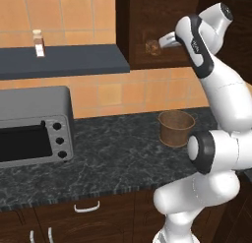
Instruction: Open the cabinet, pick up the bread from the cabinet and place it in the basket. Then move the basket to the dining counter.
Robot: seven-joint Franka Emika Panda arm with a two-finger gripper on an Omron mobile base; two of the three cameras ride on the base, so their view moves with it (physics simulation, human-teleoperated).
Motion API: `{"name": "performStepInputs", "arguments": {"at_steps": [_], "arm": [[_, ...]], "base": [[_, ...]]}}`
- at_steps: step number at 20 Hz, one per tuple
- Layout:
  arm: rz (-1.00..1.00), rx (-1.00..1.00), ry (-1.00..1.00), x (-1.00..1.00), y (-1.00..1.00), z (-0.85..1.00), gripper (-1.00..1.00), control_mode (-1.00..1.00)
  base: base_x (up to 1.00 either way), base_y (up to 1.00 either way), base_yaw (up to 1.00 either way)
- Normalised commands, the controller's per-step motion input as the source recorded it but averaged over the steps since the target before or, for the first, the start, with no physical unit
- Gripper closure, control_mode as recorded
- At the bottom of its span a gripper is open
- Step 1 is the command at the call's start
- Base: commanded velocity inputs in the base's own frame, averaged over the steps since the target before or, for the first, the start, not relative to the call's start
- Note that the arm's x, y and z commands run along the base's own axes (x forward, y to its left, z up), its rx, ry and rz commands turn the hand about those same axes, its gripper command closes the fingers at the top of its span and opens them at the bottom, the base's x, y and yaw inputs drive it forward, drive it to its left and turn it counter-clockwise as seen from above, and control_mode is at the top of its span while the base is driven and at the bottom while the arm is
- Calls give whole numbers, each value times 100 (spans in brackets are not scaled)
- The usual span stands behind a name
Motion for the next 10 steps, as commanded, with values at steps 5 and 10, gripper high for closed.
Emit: {"name": "performStepInputs", "arguments": {"at_steps": [5, 10], "arm": [[0, -3, 5, 48, 19, -4, -100, -100], [0, -1, 2, 47, 5, -9, -100, -100]], "base": [[0, 0, 0], [0, 0, 0]]}}
